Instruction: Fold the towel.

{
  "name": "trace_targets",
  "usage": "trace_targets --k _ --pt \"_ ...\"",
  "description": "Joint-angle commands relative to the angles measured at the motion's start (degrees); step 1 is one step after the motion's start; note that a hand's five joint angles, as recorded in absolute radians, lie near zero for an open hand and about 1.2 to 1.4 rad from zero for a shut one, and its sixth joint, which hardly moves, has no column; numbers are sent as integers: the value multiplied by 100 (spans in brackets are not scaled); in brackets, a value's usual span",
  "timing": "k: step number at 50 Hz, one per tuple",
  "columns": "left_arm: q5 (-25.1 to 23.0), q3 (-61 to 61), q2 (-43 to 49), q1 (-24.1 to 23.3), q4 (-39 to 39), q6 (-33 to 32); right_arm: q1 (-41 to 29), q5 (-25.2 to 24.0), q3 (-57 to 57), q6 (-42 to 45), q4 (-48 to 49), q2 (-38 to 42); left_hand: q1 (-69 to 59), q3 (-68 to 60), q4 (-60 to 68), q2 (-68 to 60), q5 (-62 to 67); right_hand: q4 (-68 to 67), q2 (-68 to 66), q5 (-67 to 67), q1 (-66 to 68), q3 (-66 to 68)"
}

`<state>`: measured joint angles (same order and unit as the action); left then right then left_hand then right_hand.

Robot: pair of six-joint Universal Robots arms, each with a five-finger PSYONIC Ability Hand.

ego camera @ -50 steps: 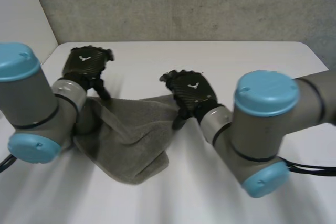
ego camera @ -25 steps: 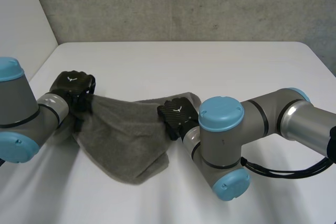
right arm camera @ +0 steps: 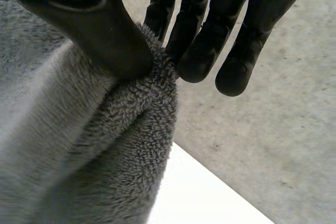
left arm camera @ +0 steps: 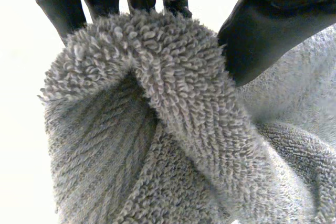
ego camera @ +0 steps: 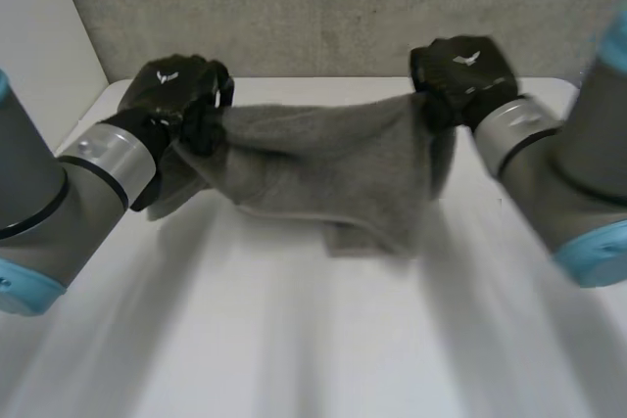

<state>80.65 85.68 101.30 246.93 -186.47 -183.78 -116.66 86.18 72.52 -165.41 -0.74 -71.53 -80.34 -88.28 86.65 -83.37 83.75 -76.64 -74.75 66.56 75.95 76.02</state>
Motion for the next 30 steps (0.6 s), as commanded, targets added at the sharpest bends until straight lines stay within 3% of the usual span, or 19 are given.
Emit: trace_targets --k 1,8,14,23,25,28,30 --pt "3 63 -208 -163 462 246 328 -849 95 325 -1122 -432 34 828 -665 337 -1375 -336 -525 344 405 398" --pt "-14 256 -102 -154 1077 193 328 -1068 403 1159 -1570 -643 34 828 -665 337 -1375 -336 -525 344 405 398" --pt "-5 186 118 -110 1042 185 319 -1095 315 1292 -1535 -537 34 828 -665 337 -1375 -336 -525 344 405 398" --pt "21 -763 1902 -119 788 -352 126 -1007 -546 1292 -1113 1458 34 828 -665 337 -1375 -336 -525 344 405 398" --pt "65 -1235 2523 -119 508 -771 -40 -815 -1036 1309 -868 2280 34 828 -665 337 -1375 -336 -525 344 405 398" --pt "118 -1492 2825 -119 313 -976 -120 -629 -1249 1327 -735 2600 34 828 -665 337 -1375 -336 -525 344 405 398" --pt "310 -1912 3184 -127 -37 -1229 -173 -96 -1600 1301 -298 3003 34 828 -665 337 -1375 -336 -525 344 405 398"
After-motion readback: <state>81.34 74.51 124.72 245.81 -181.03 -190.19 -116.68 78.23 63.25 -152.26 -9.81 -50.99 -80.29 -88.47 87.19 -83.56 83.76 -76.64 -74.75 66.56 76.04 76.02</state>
